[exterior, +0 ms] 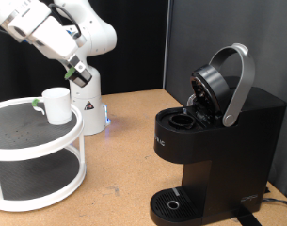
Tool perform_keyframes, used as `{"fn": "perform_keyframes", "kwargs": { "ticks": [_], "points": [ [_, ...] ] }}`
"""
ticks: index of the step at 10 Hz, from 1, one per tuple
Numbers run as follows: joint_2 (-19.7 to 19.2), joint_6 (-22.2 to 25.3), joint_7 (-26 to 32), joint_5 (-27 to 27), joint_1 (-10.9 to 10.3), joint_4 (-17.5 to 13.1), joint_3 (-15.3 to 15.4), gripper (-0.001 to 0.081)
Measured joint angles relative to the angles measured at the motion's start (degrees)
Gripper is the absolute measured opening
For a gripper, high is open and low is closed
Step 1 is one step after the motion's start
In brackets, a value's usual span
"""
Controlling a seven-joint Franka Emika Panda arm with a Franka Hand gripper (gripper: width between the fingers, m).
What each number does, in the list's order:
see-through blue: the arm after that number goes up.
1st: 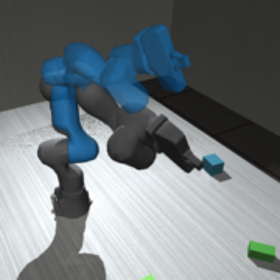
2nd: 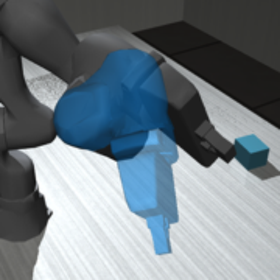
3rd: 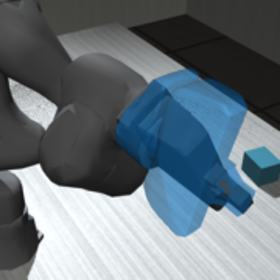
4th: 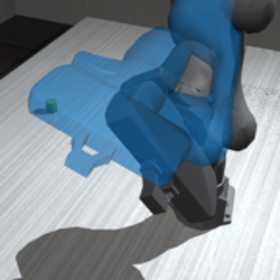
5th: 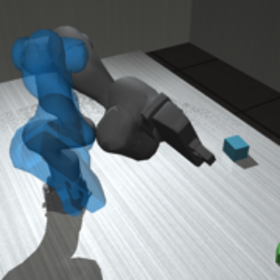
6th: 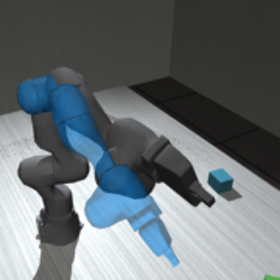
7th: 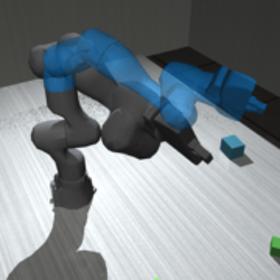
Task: Make a cup of coffee with the keurig machine
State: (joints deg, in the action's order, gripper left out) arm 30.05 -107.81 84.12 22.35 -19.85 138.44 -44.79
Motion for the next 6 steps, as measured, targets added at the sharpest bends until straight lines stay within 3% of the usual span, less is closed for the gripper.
{"fn": "perform_keyframes", "kwargs": {
  "ticks": [3,6],
  "points": [
    [0.0,2.5,-3.3,6.0,-1.5,-2.0,0.8,0.047],
    [-1.6,2.4,-8.9,7.8,-4.1,-5.1,2.9,0.047]
  ]
}}
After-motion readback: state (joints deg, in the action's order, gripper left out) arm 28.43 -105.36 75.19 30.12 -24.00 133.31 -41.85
